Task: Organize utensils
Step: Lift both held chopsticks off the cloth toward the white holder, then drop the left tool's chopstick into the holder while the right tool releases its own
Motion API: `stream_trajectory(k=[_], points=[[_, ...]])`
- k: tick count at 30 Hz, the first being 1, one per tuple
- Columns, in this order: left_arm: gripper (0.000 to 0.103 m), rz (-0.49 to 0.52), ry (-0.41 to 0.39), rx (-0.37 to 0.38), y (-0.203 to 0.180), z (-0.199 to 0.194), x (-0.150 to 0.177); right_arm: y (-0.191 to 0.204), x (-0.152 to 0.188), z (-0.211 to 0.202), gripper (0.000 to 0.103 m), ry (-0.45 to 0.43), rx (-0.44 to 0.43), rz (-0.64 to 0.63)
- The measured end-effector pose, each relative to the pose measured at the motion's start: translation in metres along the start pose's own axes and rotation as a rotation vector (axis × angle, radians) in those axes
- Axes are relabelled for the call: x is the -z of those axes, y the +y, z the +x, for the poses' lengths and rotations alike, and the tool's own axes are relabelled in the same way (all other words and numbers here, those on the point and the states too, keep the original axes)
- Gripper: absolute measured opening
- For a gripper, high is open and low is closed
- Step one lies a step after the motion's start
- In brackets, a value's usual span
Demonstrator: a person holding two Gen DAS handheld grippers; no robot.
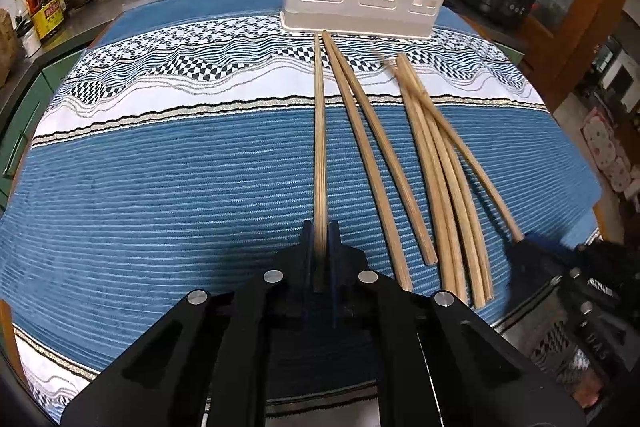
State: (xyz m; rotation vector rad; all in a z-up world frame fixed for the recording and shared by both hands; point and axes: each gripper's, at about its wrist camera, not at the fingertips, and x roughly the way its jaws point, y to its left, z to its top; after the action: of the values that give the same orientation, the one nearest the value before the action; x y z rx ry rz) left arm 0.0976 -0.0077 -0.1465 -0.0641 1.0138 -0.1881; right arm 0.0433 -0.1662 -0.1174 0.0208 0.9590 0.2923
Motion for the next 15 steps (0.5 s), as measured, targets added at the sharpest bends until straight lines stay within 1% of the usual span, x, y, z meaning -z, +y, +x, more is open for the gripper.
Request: stream_trajectory(k=[2,6,11,15], points=[[0.005,0.005,-0.006,0.010,0.000,-0.005,-0.001,-0.001,-0.004,-0.014,0.007,-0.035,0.013,-0.024],[0.005,0.007,-0.049,0.042,0.000,-0.025,-0.006,-0.003,-0.017,-0.043,0.007,-0.116,0.026,-0.066],[0.005,0.034,-0.139,0.059,-0.002,-0.061,-0.019,-0.005,-0.047,-0.084,0.007,-0.238,0.046,-0.146],[0.005,0.035,-0.190,0.068,-0.002,-0.078,-0.029,-0.008,-0.075,-0.105,0.007,-0.296,0.027,-0.174]])
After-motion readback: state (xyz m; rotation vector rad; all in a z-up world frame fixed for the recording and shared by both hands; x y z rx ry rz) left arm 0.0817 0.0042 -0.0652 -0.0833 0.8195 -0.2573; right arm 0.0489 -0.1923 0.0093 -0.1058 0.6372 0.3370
